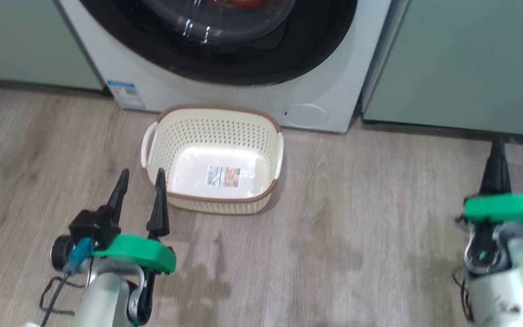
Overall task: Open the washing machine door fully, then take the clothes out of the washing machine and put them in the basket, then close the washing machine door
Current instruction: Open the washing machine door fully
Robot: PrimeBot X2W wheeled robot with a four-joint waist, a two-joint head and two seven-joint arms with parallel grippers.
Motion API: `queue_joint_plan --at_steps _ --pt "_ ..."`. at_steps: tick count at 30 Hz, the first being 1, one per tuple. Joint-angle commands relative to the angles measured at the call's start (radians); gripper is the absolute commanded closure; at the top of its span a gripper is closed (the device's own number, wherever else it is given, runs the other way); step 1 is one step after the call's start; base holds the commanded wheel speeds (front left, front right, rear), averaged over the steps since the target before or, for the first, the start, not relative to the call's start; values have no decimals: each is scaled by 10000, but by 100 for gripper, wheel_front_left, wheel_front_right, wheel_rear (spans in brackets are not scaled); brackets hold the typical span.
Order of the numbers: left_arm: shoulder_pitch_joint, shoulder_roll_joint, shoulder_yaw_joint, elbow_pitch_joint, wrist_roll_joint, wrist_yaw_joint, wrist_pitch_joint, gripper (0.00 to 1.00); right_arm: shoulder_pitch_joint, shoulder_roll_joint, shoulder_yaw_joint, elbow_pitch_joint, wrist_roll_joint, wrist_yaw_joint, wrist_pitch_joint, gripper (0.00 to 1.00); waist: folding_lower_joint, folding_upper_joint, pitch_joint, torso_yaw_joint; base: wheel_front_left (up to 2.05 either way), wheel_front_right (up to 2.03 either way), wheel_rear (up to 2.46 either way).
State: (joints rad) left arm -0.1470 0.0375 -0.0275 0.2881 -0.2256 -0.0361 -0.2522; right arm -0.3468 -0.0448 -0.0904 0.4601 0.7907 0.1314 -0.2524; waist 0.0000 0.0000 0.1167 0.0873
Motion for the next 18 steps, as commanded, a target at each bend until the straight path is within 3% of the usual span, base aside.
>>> queue_joint_plan --at_steps 1,5,10,18 --pt "-508 127 233 -357 -81 -60 -95 0 -584 -291 354 -98 659 -7 -93 100 0 0 293 211 0 0 0" --pt "-724 127 46 -394 -287 -78 -95 0 -1808 -1443 831 522 3347 -7 371 100 0 0 739 533 0 0 0" --pt "-965 127 -235 -449 -562 -105 -95 0 -3114 -2568 918 650 6080 -7 2240 100 0 0 1306 962 0 0 0" --pt "-1471 127 -931 -708 -1112 -52 -95 0 -5306 -3941 804 1465 7898 -7 5214 100 0 0 2568 1715 0 0 0"
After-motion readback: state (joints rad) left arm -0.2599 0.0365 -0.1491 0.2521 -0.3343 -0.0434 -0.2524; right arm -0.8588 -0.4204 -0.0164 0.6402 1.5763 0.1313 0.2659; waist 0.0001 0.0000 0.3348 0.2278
